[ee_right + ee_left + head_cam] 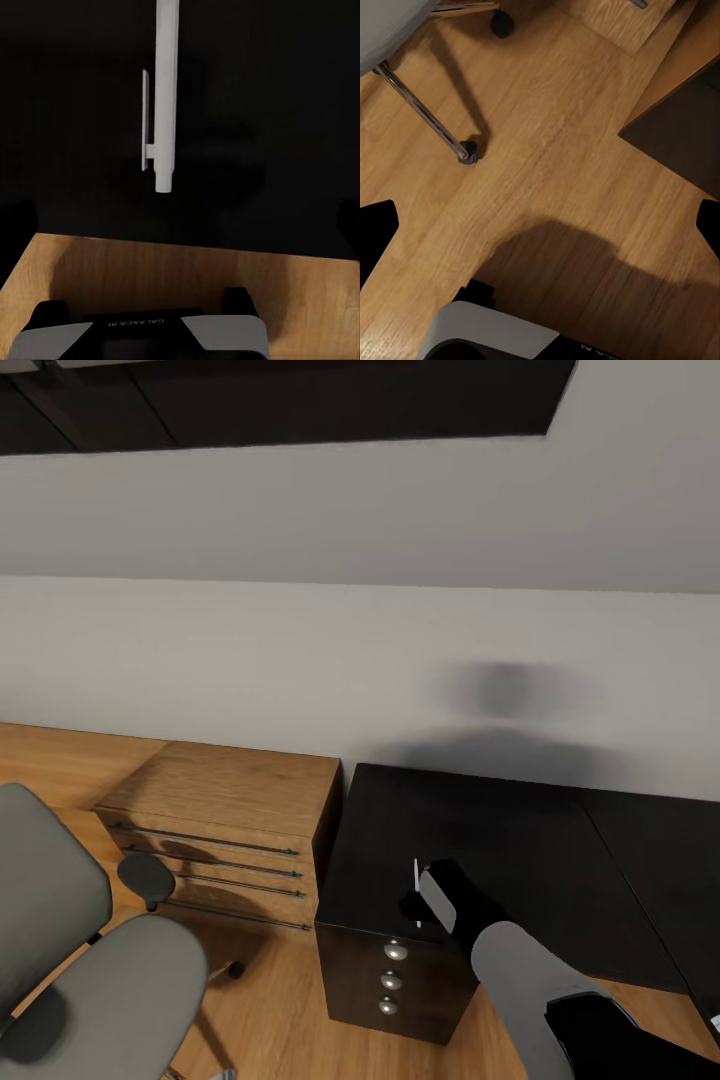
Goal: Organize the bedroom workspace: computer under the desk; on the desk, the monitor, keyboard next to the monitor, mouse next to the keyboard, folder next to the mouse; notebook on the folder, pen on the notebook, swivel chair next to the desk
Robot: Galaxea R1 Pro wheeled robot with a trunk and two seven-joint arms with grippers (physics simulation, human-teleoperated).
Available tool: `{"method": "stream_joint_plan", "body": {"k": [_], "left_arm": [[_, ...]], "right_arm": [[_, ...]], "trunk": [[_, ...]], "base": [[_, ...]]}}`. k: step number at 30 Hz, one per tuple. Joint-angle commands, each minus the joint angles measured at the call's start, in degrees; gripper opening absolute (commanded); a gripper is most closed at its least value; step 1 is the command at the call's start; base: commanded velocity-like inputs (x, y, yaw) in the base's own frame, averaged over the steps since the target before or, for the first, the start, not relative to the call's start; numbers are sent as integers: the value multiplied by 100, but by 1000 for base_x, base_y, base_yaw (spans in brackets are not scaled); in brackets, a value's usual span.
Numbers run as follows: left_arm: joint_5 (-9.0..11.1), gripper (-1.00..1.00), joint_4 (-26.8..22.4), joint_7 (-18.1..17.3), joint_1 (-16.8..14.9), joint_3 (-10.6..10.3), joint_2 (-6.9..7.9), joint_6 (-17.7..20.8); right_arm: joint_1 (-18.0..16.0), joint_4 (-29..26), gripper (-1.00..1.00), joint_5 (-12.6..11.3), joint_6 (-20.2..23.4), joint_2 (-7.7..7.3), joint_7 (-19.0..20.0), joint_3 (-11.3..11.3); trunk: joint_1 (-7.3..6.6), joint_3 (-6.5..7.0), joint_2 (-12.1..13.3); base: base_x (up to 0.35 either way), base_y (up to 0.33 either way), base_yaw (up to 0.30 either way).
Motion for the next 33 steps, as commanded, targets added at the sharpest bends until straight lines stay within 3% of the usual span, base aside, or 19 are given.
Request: {"method": "stream_joint_plan", "body": {"k": [1, 33], "left_arm": [[38, 100, -2, 14, -2, -3, -2, -17], [37, 100, -2, 14, -2, -22, -7, -15]], "right_arm": [[-3, -7, 100, -62, 21, -4, -47, 43], [-3, 28, 100, -73, -3, -5, -24, 47]], "trunk": [[1, -8, -7], [1, -8, -7]], "base": [[0, 0, 0], [36, 0, 0]]}}
